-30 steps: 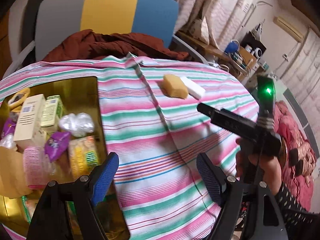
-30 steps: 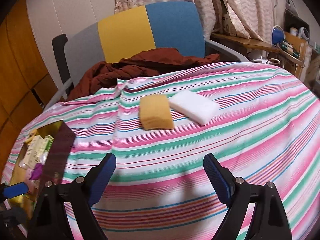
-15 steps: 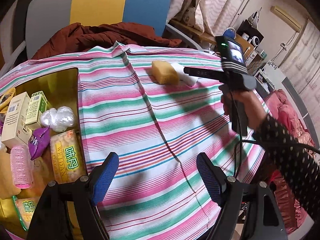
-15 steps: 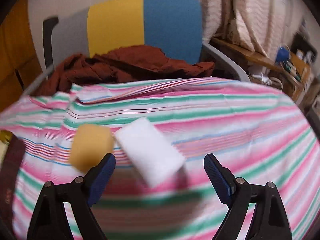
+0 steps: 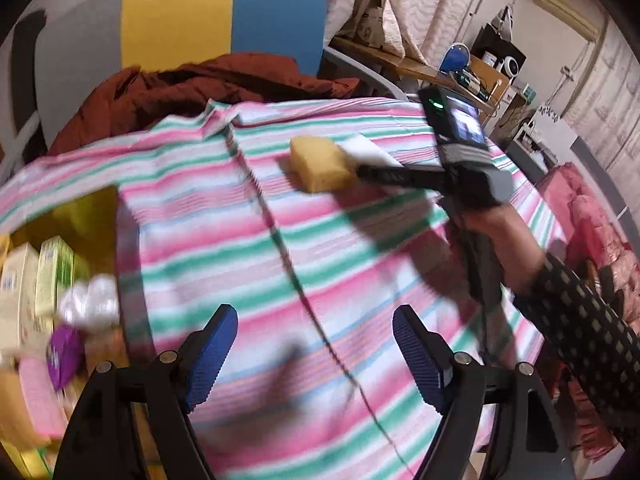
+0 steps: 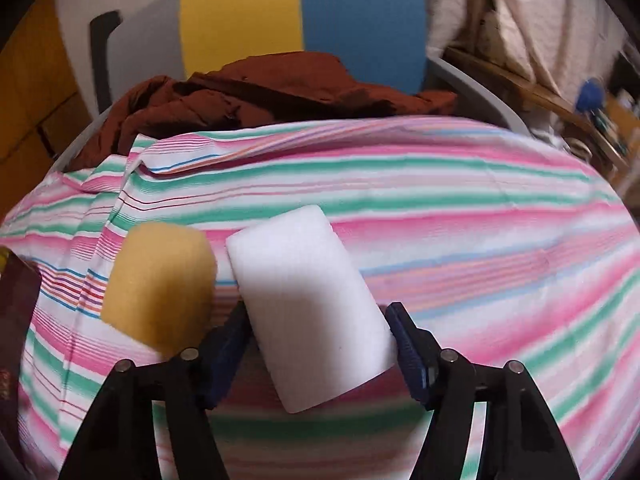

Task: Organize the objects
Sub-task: 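Grasp the yellow sponge with the left tool while the right tool grasps the white sponge bar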

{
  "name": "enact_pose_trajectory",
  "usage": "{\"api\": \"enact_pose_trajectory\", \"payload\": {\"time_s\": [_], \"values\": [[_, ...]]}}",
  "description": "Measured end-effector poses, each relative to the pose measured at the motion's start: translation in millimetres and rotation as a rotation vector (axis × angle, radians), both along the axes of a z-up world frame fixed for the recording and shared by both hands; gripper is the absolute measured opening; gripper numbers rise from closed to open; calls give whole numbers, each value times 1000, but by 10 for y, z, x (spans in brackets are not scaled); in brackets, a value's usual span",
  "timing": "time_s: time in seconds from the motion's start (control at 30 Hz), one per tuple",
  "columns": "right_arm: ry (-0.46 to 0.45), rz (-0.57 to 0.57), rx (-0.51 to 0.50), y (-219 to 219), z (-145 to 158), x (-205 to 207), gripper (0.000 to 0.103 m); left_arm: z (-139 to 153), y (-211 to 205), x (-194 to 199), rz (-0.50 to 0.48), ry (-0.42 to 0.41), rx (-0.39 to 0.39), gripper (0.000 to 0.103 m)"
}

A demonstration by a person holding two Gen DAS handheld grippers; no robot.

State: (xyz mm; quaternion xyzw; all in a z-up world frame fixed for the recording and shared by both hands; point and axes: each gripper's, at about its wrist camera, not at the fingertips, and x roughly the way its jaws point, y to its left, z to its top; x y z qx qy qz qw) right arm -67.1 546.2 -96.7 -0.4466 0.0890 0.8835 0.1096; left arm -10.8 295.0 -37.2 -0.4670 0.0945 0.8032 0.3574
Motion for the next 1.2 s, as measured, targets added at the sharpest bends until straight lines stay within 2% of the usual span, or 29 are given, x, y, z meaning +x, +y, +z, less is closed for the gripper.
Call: {"api": "enact_pose_trajectory", "payload": {"time_s": [0.1,0.23,0.5,0.63,0.8,0.9,0.93,1.0,1.2], "values": [[2,-94,-11,14,32,232,68,-23,210,-163,6,24,-11,81],[10,-213,-4,64,-11,494,69,-124,528,-487,69,20,-26,82],[48,-230,56,5,-60,596,71,-335,1182,-968,99,12,-43,86],[70,-237,48,44,-58,642,71,-451,1425,-1125,106,15,-57,86],[74,-238,63,19,-75,618,71,-598,1506,-1194,109,50,-95,85],[78,-239,63,30,-78,615,71,-653,1447,-1170,110,82,-64,75],[79,-239,64,28,-78,617,71,-656,1434,-1142,97,90,-51,69],[80,-240,68,22,-81,621,71,-655,1408,-1114,90,94,-31,64],[80,-243,79,12,-82,623,71,-658,1423,-1104,89,108,-26,63]]}}
